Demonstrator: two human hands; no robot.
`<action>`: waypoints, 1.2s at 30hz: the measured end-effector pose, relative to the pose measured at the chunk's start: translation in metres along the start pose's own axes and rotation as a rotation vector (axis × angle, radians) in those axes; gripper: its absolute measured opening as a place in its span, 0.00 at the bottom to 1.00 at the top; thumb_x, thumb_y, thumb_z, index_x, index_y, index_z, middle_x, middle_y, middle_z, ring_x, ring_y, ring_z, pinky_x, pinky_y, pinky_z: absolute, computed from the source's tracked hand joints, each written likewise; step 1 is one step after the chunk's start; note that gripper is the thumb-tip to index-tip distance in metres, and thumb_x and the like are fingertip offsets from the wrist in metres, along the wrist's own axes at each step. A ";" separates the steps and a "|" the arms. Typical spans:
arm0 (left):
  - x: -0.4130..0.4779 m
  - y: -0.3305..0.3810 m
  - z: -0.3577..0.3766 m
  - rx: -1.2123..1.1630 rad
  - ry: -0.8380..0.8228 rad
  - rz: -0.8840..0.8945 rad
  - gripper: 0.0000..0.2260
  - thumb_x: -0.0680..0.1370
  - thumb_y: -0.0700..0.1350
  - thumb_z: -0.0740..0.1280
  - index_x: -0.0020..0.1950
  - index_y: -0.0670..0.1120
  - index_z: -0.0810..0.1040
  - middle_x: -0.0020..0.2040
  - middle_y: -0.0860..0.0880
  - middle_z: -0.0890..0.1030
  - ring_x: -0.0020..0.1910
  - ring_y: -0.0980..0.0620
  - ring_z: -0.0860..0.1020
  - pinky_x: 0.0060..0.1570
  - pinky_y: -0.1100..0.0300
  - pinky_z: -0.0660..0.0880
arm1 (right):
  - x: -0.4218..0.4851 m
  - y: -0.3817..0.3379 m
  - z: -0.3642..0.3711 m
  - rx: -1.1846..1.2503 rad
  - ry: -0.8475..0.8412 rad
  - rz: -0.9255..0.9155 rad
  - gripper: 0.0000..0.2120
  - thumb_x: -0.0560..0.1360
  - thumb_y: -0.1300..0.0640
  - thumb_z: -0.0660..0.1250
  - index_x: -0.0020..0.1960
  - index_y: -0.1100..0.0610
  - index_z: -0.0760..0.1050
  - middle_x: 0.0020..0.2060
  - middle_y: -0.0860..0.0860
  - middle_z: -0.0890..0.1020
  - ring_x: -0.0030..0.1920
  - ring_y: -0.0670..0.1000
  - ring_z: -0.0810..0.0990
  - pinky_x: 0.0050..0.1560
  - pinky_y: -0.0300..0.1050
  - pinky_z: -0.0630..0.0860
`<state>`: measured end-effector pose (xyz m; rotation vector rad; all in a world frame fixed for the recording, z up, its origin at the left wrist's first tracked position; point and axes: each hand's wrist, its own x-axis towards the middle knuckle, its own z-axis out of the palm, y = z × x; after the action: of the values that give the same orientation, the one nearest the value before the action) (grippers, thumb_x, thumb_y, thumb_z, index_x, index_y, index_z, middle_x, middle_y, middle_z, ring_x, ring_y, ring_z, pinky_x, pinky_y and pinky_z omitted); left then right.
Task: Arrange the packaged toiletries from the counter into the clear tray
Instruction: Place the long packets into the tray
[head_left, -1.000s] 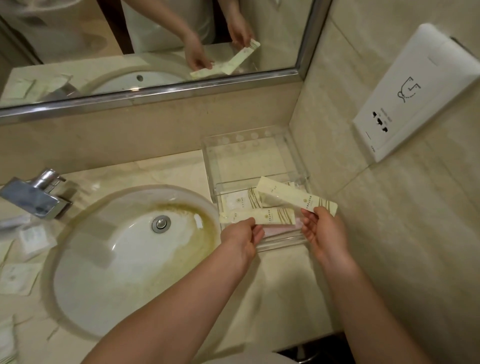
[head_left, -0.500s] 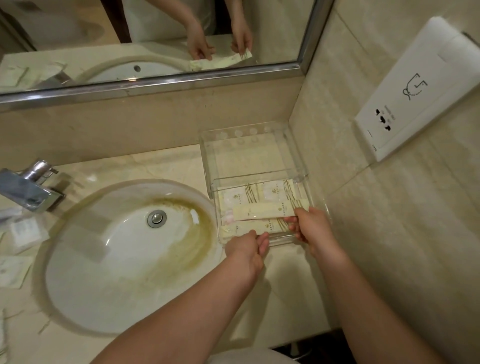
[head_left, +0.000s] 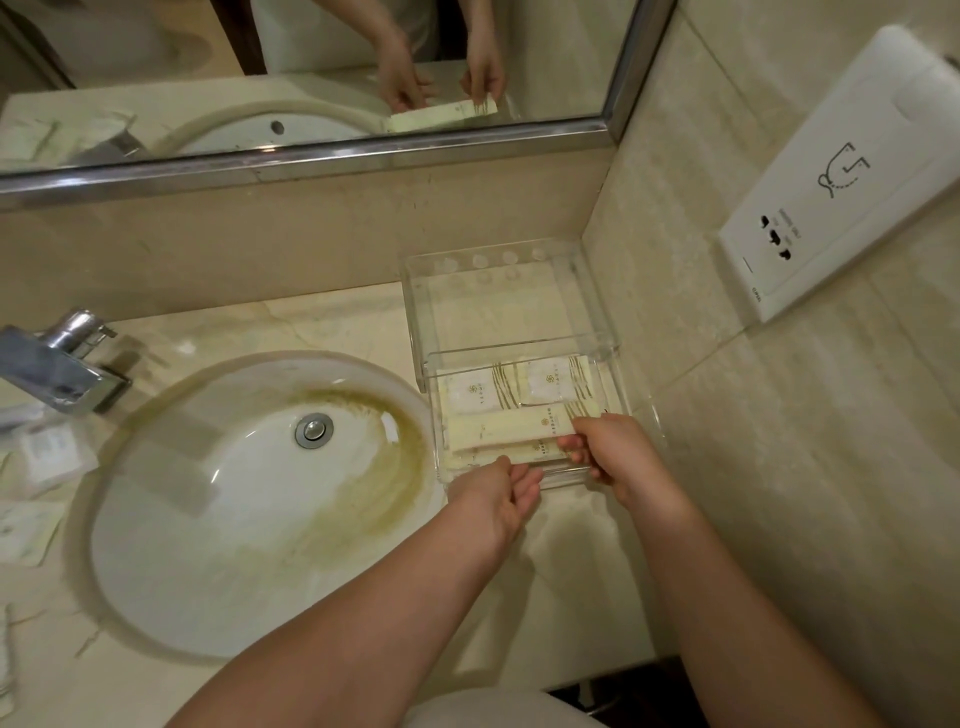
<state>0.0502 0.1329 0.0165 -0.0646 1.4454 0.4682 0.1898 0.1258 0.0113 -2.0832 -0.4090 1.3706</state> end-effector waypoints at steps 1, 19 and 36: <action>0.001 0.000 0.000 0.019 0.002 0.004 0.14 0.84 0.40 0.58 0.66 0.36 0.73 0.61 0.40 0.81 0.44 0.48 0.81 0.21 0.64 0.77 | -0.001 0.002 0.000 -0.027 -0.004 0.005 0.08 0.76 0.61 0.62 0.47 0.61 0.79 0.33 0.52 0.85 0.25 0.47 0.75 0.25 0.39 0.64; -0.007 -0.002 -0.035 0.539 0.030 0.750 0.06 0.76 0.35 0.64 0.43 0.41 0.79 0.37 0.47 0.82 0.34 0.50 0.80 0.34 0.60 0.78 | -0.009 0.016 -0.007 -0.917 0.268 -0.176 0.15 0.72 0.41 0.67 0.47 0.53 0.78 0.43 0.52 0.82 0.40 0.55 0.76 0.35 0.43 0.68; 0.021 0.035 -0.064 1.617 0.262 1.323 0.18 0.74 0.46 0.72 0.62 0.47 0.76 0.58 0.48 0.78 0.56 0.45 0.73 0.53 0.53 0.71 | -0.022 0.007 -0.004 -0.213 0.266 -0.419 0.10 0.75 0.53 0.69 0.40 0.58 0.78 0.32 0.50 0.79 0.33 0.49 0.75 0.34 0.41 0.71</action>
<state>-0.0211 0.1502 -0.0048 2.2565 1.5735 0.1691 0.1835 0.1066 0.0237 -2.1517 -0.8504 0.8242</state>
